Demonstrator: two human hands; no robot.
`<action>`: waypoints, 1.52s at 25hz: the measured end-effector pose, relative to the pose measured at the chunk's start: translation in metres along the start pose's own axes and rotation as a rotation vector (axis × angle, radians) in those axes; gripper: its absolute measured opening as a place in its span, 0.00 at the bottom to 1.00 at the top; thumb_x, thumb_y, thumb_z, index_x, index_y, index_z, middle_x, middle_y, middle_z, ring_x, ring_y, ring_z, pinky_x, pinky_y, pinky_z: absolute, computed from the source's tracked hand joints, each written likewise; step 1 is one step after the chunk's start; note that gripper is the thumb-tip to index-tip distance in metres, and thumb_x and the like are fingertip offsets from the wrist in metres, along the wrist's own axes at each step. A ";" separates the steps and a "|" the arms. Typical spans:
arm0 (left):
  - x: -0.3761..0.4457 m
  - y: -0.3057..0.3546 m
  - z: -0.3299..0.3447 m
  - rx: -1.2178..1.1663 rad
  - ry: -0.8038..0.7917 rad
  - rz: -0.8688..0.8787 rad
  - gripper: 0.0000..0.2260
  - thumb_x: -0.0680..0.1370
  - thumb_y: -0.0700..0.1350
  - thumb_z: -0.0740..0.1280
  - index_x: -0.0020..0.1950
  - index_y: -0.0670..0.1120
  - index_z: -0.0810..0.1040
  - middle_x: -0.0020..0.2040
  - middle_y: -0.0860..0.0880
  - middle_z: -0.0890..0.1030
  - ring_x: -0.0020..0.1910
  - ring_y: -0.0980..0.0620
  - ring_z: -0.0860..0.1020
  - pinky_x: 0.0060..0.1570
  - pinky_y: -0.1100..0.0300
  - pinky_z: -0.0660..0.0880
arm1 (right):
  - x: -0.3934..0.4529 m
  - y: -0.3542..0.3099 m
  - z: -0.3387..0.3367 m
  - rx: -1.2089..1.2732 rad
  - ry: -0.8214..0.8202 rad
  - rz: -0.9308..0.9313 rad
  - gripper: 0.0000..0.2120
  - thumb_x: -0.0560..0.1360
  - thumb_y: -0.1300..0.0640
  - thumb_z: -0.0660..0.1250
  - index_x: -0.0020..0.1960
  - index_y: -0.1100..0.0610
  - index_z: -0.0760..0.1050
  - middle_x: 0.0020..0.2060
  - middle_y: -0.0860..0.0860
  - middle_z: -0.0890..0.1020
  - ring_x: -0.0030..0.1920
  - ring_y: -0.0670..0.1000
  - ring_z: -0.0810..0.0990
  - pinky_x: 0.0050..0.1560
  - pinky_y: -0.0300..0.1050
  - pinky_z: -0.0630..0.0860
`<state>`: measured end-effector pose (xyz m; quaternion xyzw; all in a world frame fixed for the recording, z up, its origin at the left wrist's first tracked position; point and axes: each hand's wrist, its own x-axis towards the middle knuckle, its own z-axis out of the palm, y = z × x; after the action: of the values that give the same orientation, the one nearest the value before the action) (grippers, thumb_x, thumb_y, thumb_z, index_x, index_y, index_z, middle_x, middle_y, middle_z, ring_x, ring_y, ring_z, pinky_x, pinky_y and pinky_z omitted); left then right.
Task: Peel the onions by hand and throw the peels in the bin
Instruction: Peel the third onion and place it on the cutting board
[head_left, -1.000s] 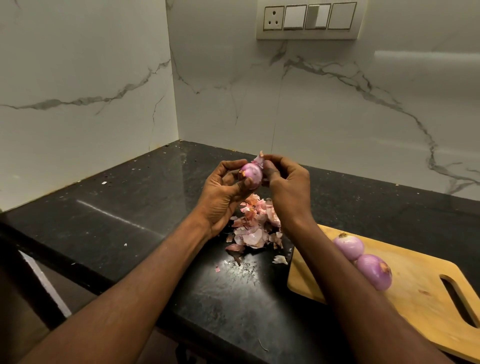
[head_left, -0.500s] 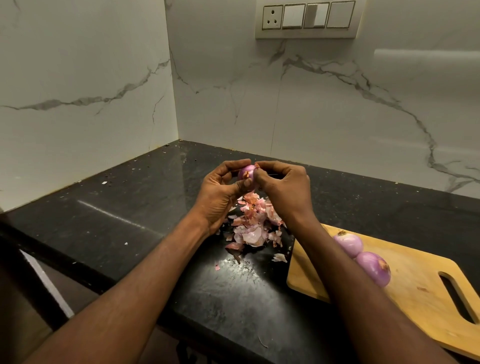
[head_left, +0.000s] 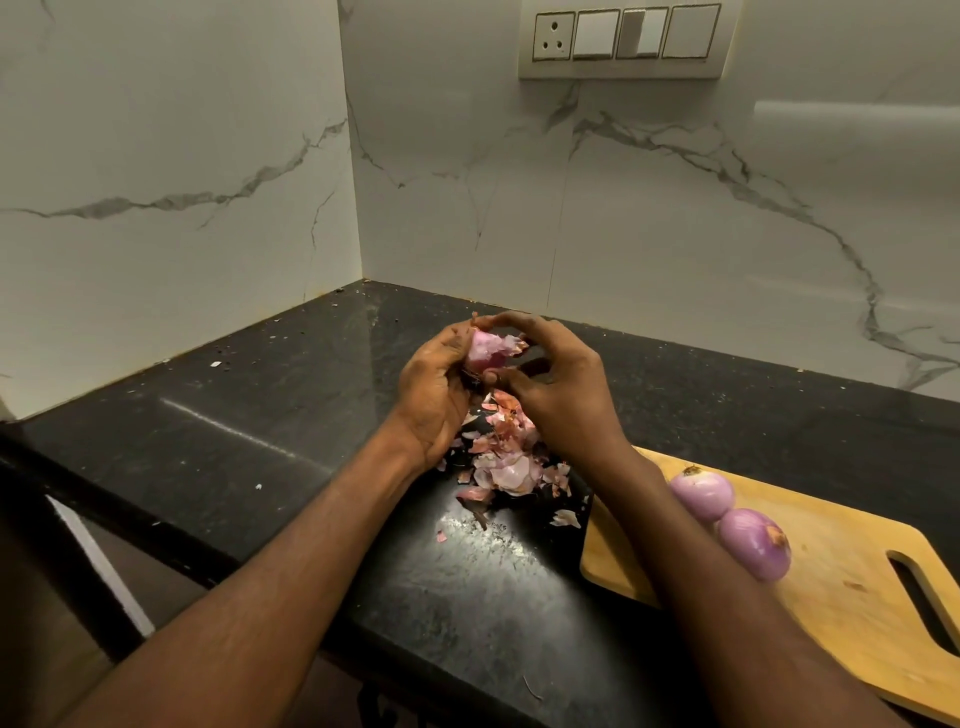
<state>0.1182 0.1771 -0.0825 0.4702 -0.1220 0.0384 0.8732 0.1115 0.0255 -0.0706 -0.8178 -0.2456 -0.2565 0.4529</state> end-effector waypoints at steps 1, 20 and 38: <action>-0.001 0.000 0.001 0.009 0.015 -0.004 0.13 0.87 0.43 0.57 0.62 0.40 0.79 0.52 0.43 0.83 0.44 0.52 0.81 0.38 0.63 0.79 | 0.000 0.001 0.001 -0.047 0.015 -0.036 0.24 0.72 0.59 0.79 0.67 0.50 0.80 0.57 0.48 0.82 0.52 0.48 0.83 0.51 0.48 0.84; 0.001 -0.016 0.002 0.380 0.027 -0.037 0.14 0.87 0.46 0.57 0.51 0.44 0.80 0.35 0.50 0.76 0.31 0.57 0.69 0.27 0.64 0.64 | 0.006 0.009 -0.005 -0.253 -0.134 -0.037 0.09 0.74 0.66 0.71 0.52 0.56 0.82 0.46 0.49 0.83 0.47 0.53 0.79 0.49 0.60 0.80; 0.006 -0.016 0.002 0.229 0.127 -0.088 0.14 0.87 0.48 0.58 0.63 0.39 0.75 0.33 0.48 0.77 0.26 0.55 0.69 0.22 0.63 0.63 | -0.004 0.002 0.006 -0.301 0.160 -0.096 0.06 0.75 0.61 0.76 0.51 0.54 0.86 0.44 0.49 0.88 0.43 0.48 0.85 0.44 0.52 0.84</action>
<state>0.1265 0.1661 -0.0927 0.5682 -0.0408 0.0433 0.8208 0.1113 0.0290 -0.0770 -0.8408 -0.2063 -0.3760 0.3305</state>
